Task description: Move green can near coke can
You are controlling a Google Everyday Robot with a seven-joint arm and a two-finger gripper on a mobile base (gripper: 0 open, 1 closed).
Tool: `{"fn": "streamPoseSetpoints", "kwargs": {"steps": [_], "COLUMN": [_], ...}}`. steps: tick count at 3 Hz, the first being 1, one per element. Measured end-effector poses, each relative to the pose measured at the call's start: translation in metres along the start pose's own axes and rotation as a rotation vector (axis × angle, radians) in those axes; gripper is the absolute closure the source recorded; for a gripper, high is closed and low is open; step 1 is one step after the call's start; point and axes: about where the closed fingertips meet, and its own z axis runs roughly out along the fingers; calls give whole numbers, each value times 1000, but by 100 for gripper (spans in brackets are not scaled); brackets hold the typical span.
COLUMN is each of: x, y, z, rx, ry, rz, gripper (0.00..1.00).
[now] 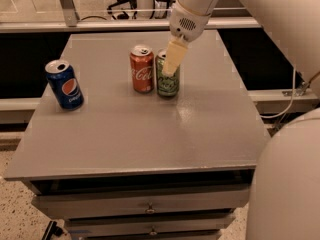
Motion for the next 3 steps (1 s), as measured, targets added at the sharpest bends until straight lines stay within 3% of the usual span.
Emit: {"fn": "streamPoseSetpoints", "kwargs": {"steps": [2, 3], "x": [4, 8], "y": [-5, -5], "z": [5, 5], "rx": [9, 14], "ry": [-11, -17], "rz": [53, 69], "gripper": [100, 82]}}
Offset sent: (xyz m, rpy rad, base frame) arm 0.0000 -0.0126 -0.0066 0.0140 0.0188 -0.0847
